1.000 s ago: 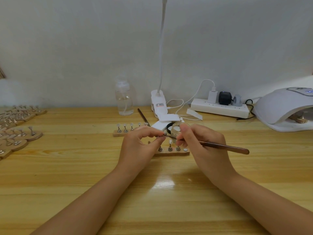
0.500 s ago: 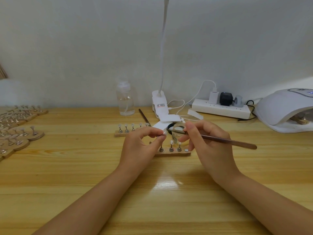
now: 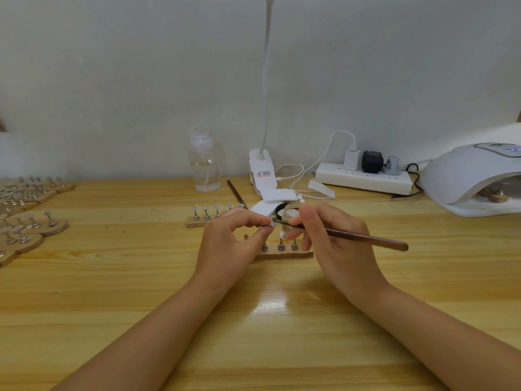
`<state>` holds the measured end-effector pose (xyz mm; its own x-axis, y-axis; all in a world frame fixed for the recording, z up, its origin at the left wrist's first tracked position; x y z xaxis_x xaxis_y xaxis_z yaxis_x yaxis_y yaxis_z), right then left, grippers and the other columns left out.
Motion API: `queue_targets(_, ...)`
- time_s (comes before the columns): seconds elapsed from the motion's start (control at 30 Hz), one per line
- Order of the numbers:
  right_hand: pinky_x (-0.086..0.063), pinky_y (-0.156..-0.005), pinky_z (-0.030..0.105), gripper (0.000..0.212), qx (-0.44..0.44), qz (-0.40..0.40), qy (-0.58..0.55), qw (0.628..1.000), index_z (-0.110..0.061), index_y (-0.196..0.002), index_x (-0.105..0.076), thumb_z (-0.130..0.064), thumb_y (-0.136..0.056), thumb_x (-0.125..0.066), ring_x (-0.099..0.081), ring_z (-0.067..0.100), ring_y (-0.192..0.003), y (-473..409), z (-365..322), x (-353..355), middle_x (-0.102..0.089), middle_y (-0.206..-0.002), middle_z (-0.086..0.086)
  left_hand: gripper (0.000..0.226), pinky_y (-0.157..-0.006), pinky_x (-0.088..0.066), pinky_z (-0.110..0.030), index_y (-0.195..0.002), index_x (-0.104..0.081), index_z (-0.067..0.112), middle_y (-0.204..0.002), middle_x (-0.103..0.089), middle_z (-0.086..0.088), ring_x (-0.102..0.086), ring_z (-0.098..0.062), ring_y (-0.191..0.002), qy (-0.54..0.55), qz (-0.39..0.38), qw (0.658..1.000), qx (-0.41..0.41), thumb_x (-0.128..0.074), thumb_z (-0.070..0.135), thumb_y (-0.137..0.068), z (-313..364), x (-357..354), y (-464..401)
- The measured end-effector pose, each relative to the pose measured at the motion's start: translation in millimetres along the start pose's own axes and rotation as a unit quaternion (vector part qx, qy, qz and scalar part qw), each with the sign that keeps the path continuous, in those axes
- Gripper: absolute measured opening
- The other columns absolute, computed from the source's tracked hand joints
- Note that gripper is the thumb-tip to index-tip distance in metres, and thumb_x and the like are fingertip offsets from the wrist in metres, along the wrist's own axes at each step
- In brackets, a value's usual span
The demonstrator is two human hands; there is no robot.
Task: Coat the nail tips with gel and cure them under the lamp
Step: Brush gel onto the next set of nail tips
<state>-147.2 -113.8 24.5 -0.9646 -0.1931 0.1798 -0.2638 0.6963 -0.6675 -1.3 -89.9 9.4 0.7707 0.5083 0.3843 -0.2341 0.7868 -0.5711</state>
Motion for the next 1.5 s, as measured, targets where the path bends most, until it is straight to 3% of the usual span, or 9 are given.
queue_targets(0.1,-0.044,-0.048,0.012,0.036,-0.004,0.024,-0.042,0.999,-0.015,-0.072,-0.064,-0.042,-0.086,-0.045,-0.060,0.003,-0.049,0.5,2.1,3.3,-0.063,-0.056,-0.005,0.013,-0.078,-0.043,-0.018,-0.077,-0.071,0.017,-0.078,-0.068,0.000,-0.061,-0.015,-0.082,0.004,0.007,1.000,-0.002,-0.074,0.006,-0.072,0.2,0.7,-0.2)
queue_targets(0.2,-0.046,-0.054,0.012,0.029,0.024,0.022,0.000,0.999,-0.017,-0.079,-0.063,-0.037,-0.093,-0.049,-0.060,0.000,-0.056,-0.1,-0.9,3.5,-0.065,-0.065,-0.006,0.014,-0.077,-0.042,-0.016,-0.077,-0.071,0.018,-0.077,-0.068,0.002,-0.060,-0.015,-0.081,-0.003,0.003,1.000,-0.010,-0.074,0.005,-0.072,1.7,0.3,-0.1)
queue_targets(0.33,-0.045,-0.051,0.012,0.036,-0.029,0.017,-0.056,0.998,-0.015,-0.071,-0.064,-0.043,-0.082,-0.044,-0.061,0.002,-0.052,1.1,3.4,0.1,-0.065,-0.057,-0.002,0.014,-0.079,-0.042,-0.015,-0.078,-0.072,0.017,-0.078,-0.068,-0.001,-0.061,-0.016,-0.082,-0.002,-0.001,1.000,-0.013,-0.074,0.005,-0.071,2.8,0.5,-0.1)
queue_targets(0.5,-0.045,-0.054,0.011,0.030,-0.011,0.016,-0.031,0.999,-0.018,-0.075,-0.063,-0.038,-0.087,-0.044,-0.060,0.003,-0.055,-0.4,2.2,-0.3,-0.067,-0.063,-0.002,0.016,-0.078,-0.040,-0.013,-0.077,-0.070,0.021,-0.077,-0.068,0.002,-0.060,-0.013,-0.081,-0.006,-0.001,1.000,-0.012,-0.074,0.007,-0.072,1.2,0.3,-0.7)
queue_targets(0.63,-0.043,-0.048,0.011,0.037,-0.045,0.019,-0.084,0.995,-0.010,-0.066,-0.064,-0.038,-0.083,-0.045,-0.059,0.005,-0.047,1.4,6.7,-1.3,-0.063,-0.054,-0.002,0.017,-0.077,-0.041,-0.012,-0.075,-0.070,0.022,-0.076,-0.067,0.004,-0.059,-0.012,-0.080,-0.002,0.004,1.000,-0.010,-0.074,0.006,-0.071,0.1,0.3,-0.4)
queue_targets(0.87,-0.044,-0.049,0.013,0.039,-0.045,0.025,-0.070,0.996,-0.012,-0.067,-0.064,-0.041,-0.084,-0.044,-0.059,0.006,-0.047,0.8,7.4,0.4,-0.063,-0.054,0.008,0.022,-0.077,-0.041,-0.011,-0.074,-0.068,0.027,-0.076,-0.067,0.006,-0.059,-0.012,-0.079,-0.003,0.006,1.000,-0.017,-0.074,0.007,-0.071,1.0,0.5,-0.5)
queue_targets(1.0,-0.043,-0.053,0.011,0.030,-0.016,0.015,-0.022,1.000,-0.019,-0.075,-0.063,-0.034,-0.088,-0.042,-0.058,0.004,-0.054,0.0,4.0,0.9,-0.066,-0.064,0.002,0.022,-0.077,-0.041,-0.010,-0.074,-0.068,0.027,-0.076,-0.067,0.006,-0.060,-0.012,-0.079,-0.003,0.005,1.000,-0.020,-0.074,0.006,-0.071,1.2,0.6,-0.5)
queue_targets(1.4,-0.043,-0.047,0.014,0.045,-0.070,0.030,-0.081,0.994,-0.008,-0.064,-0.064,-0.044,-0.082,-0.044,-0.056,0.009,-0.044,1.5,7.9,0.7,-0.062,-0.052,0.010,0.020,-0.078,-0.041,-0.011,-0.073,-0.068,0.024,-0.076,-0.067,0.003,-0.059,-0.011,-0.079,0.002,0.000,1.000,-0.014,-0.075,0.006,-0.071,1.3,0.0,-0.3)
queue_targets(1.5,-0.043,-0.050,0.013,0.039,-0.046,0.032,-0.056,0.997,-0.012,-0.071,-0.064,-0.040,-0.086,-0.042,-0.057,0.007,-0.050,0.4,5.5,2.2,-0.066,-0.062,0.005,0.023,-0.078,-0.041,-0.012,-0.072,-0.067,0.028,-0.076,-0.067,0.004,-0.059,-0.011,-0.079,-0.001,0.002,1.000,-0.019,-0.075,0.006,-0.070,1.7,0.2,-0.6)
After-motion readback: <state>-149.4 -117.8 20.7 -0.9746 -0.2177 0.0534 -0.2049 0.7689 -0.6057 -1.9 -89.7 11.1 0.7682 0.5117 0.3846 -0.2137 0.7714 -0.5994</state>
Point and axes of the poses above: each hand's wrist, its own y-axis away from the middle knuckle, its own x-axis out of the back of the hand, z = x × y, the point moved 6 cm from there along -y, towards the middle knuckle
